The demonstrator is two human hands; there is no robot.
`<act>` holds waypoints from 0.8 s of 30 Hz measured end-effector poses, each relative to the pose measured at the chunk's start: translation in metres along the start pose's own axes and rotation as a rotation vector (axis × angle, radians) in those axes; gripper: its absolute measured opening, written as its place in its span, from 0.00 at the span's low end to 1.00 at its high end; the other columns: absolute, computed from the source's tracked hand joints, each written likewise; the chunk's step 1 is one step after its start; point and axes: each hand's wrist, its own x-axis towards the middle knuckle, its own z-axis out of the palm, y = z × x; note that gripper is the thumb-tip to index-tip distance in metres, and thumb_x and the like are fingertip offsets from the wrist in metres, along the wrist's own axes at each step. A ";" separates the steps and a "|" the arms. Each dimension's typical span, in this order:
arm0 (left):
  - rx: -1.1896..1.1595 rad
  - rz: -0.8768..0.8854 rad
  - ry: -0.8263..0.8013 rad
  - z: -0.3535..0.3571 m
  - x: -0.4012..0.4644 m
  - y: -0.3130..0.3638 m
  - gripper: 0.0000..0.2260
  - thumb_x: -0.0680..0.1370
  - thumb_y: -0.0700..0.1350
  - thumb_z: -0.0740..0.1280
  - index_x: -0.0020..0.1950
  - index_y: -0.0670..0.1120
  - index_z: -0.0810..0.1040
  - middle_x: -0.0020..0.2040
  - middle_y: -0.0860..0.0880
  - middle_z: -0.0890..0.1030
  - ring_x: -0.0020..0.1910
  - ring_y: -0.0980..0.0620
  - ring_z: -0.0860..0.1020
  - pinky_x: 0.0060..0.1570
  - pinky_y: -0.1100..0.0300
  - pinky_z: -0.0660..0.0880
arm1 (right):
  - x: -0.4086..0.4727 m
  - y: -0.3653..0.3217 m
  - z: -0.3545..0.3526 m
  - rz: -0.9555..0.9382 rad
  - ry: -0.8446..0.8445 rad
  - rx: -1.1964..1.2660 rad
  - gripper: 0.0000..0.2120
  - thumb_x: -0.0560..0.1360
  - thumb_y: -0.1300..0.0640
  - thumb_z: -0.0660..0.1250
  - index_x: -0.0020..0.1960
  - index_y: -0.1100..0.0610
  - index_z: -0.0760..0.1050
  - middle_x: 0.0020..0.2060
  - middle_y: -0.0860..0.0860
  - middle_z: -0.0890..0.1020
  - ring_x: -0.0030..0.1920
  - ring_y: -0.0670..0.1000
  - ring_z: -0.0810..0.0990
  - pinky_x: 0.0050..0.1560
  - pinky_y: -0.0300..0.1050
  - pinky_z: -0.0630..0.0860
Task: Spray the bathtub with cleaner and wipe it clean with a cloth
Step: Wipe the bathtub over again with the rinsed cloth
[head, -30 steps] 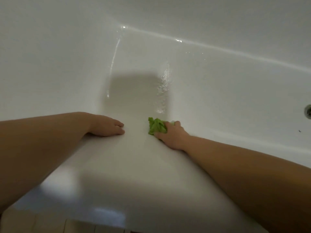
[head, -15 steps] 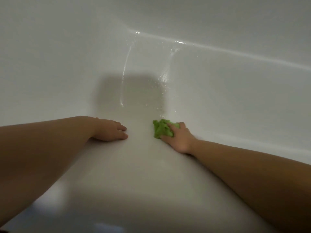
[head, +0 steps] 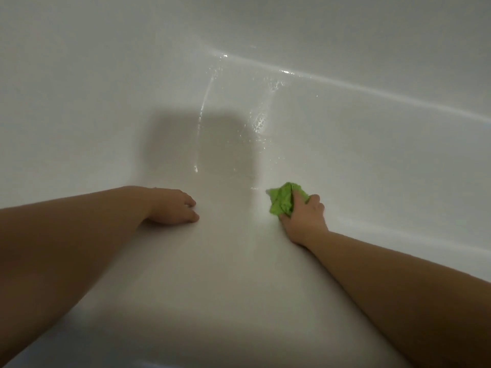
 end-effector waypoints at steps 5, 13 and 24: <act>-0.053 -0.001 -0.022 0.003 -0.002 0.003 0.28 0.84 0.60 0.59 0.82 0.51 0.62 0.83 0.50 0.59 0.81 0.50 0.58 0.77 0.55 0.54 | -0.016 -0.052 0.009 -0.278 -0.203 0.095 0.27 0.77 0.37 0.66 0.74 0.42 0.70 0.61 0.52 0.68 0.64 0.56 0.71 0.65 0.48 0.71; -0.053 -0.032 0.004 0.006 -0.034 -0.007 0.26 0.84 0.61 0.57 0.81 0.53 0.64 0.81 0.51 0.63 0.80 0.50 0.62 0.78 0.54 0.57 | -0.022 0.012 -0.010 -0.182 -0.139 0.112 0.30 0.77 0.38 0.69 0.76 0.44 0.69 0.68 0.54 0.69 0.69 0.56 0.70 0.73 0.45 0.65; -0.075 -0.064 0.180 0.004 -0.087 -0.029 0.23 0.83 0.58 0.62 0.78 0.54 0.69 0.76 0.50 0.72 0.75 0.48 0.69 0.73 0.56 0.63 | -0.110 -0.032 -0.054 -0.498 -0.383 0.297 0.07 0.77 0.46 0.72 0.52 0.37 0.77 0.53 0.43 0.76 0.55 0.39 0.76 0.55 0.38 0.72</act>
